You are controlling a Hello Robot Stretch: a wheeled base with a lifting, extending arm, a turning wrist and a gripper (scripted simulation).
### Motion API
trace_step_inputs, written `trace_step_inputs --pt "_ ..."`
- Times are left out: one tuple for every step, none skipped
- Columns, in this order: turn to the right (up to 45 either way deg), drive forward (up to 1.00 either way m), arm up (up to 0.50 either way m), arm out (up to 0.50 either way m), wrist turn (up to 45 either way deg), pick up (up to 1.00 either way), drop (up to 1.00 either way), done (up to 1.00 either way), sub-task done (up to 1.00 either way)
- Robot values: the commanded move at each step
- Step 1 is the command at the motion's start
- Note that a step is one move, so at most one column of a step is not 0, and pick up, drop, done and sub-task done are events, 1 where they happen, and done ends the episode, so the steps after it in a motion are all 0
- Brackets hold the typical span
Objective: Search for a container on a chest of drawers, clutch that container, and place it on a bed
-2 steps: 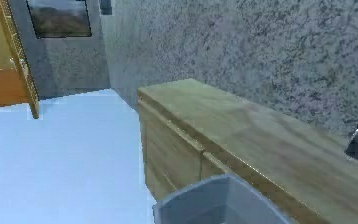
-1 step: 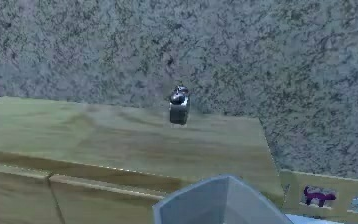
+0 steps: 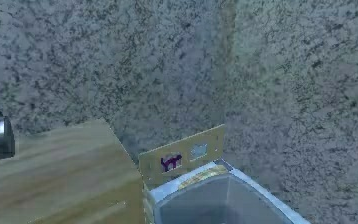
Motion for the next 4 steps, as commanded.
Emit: trace_step_inputs --pt "42.0 0.0 0.0 0.0 0.0 0.0 0.0 0.0 0.0" --pt "-45.0 0.0 0.0 0.0 0.0 0.0 0.0 0.0 0.0" --pt "-45.0 0.0 0.0 0.0 0.0 0.0 0.0 0.0 0.0" --pt "-45.0 0.0 0.0 0.0 0.0 0.0 0.0 0.0 0.0"
